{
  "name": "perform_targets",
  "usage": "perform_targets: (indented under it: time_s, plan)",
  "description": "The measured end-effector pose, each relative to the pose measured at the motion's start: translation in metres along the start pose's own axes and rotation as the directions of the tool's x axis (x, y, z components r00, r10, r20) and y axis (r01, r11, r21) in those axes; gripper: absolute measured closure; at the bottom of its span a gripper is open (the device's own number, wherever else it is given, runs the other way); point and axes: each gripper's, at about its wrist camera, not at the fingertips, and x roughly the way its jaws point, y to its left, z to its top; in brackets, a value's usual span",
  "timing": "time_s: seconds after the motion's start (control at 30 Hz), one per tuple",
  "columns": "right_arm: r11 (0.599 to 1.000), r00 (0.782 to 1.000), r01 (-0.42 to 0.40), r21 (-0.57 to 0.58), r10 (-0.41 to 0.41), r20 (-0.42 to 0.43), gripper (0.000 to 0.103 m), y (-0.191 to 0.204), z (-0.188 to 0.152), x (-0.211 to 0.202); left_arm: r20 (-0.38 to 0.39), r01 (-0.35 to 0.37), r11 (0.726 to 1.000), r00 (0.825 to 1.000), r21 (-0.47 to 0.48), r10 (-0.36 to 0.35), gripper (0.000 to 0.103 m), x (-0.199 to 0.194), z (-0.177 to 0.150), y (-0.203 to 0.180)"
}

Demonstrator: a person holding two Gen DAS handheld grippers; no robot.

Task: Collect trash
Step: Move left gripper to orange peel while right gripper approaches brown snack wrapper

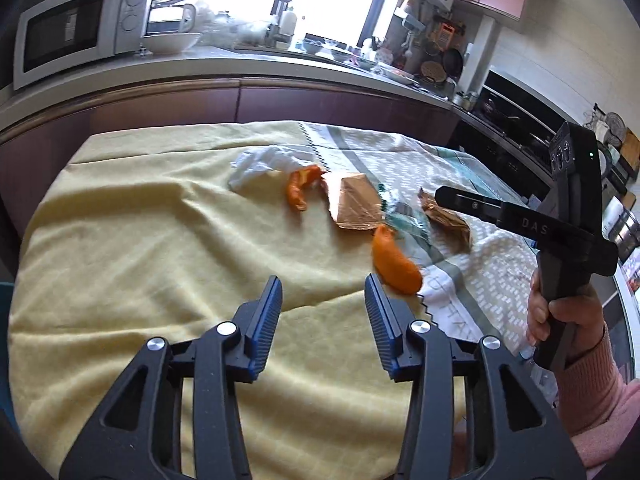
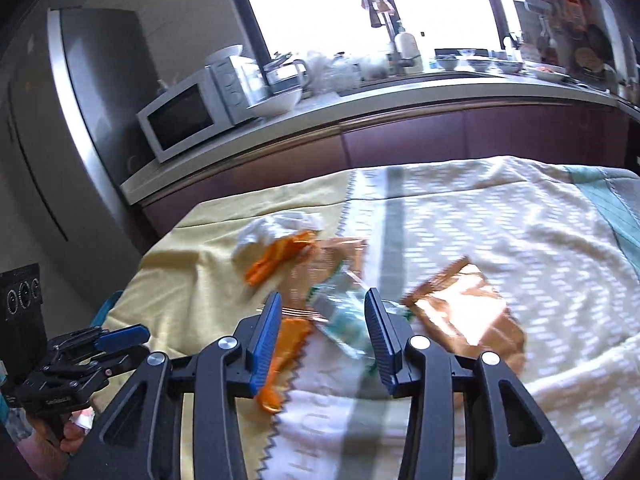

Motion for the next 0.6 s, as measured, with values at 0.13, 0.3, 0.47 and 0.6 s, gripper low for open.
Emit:
perform_targets:
  time_s: [0.13, 0.3, 0.47, 0.6]
  plan:
    - [0.995, 0.996, 0.087, 0.048, -0.087, 0.001, 0.055, -0.034, -0.004, -0.007, -0.053, 0.043, 0.999, 0.998, 0.018, -0.042, 0.054, 0.03, 0.007, -0.023]
    - [0.99, 0.99, 0.139, 0.037, -0.139, -0.011, 0.045, -0.047, -0.012, -0.006, -0.095, 0.06, 0.997, 0.994, 0.039, -0.057, 0.05, 0.055, 0.01, -0.042]
    - [0.985, 0.985, 0.169, -0.024, -0.169, -0.037, 0.044, -0.044, -0.016, 0.004, -0.129, 0.045, 0.998, 0.991, 0.045, -0.039, 0.048, 0.071, 0.012, -0.047]
    - [0.98, 0.978, 0.194, -0.048, -0.197, -0.062, 0.043, -0.043, -0.019, 0.013, -0.162, 0.036, 0.999, 0.986, 0.027, -0.031, 0.048, 0.086, 0.016, -0.047]
